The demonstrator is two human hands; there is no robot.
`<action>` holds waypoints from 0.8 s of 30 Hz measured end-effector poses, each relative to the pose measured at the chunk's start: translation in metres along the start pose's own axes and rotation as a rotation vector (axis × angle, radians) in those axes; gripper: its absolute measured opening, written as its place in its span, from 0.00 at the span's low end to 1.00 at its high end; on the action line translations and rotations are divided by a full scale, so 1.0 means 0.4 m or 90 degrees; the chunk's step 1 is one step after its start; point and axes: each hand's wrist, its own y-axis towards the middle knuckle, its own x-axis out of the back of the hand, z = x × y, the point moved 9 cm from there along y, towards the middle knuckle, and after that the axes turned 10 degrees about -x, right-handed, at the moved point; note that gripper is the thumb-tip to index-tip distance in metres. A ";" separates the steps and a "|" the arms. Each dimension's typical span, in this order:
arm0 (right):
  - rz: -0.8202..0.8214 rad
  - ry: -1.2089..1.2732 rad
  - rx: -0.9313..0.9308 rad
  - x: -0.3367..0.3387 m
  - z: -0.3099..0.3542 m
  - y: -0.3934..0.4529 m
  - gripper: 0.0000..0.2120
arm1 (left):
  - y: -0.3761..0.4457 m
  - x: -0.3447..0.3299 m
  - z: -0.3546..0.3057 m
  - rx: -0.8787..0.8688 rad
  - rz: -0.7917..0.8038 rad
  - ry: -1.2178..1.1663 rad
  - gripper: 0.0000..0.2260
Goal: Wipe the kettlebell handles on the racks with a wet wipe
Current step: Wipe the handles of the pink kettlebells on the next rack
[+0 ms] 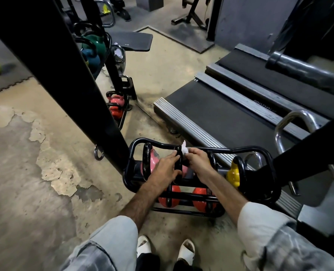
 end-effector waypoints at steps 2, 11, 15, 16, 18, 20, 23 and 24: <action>-0.019 -0.008 -0.001 -0.006 -0.002 0.007 0.12 | -0.001 0.004 0.001 0.002 0.003 0.010 0.30; -0.082 0.171 -0.167 -0.041 -0.035 0.007 0.09 | -0.002 0.006 0.000 0.007 0.003 0.014 0.30; -0.018 0.087 -0.084 -0.025 -0.027 -0.033 0.10 | 0.001 0.014 0.009 0.018 -0.016 -0.017 0.29; -0.012 0.060 -0.050 -0.015 -0.028 -0.044 0.10 | -0.002 0.017 0.011 0.022 -0.028 -0.038 0.28; -0.010 -0.010 0.040 0.005 -0.018 -0.067 0.09 | -0.006 0.031 0.011 0.026 -0.055 -0.103 0.21; -0.031 -0.136 0.148 0.020 0.003 -0.083 0.11 | 0.001 0.043 0.019 0.040 -0.081 -0.183 0.18; -0.081 -0.341 0.293 0.006 0.046 -0.114 0.14 | 0.033 0.065 0.024 0.038 -0.098 -0.163 0.20; -0.102 -0.390 0.336 -0.001 0.060 -0.124 0.16 | 0.051 0.072 0.021 0.023 -0.093 -0.113 0.21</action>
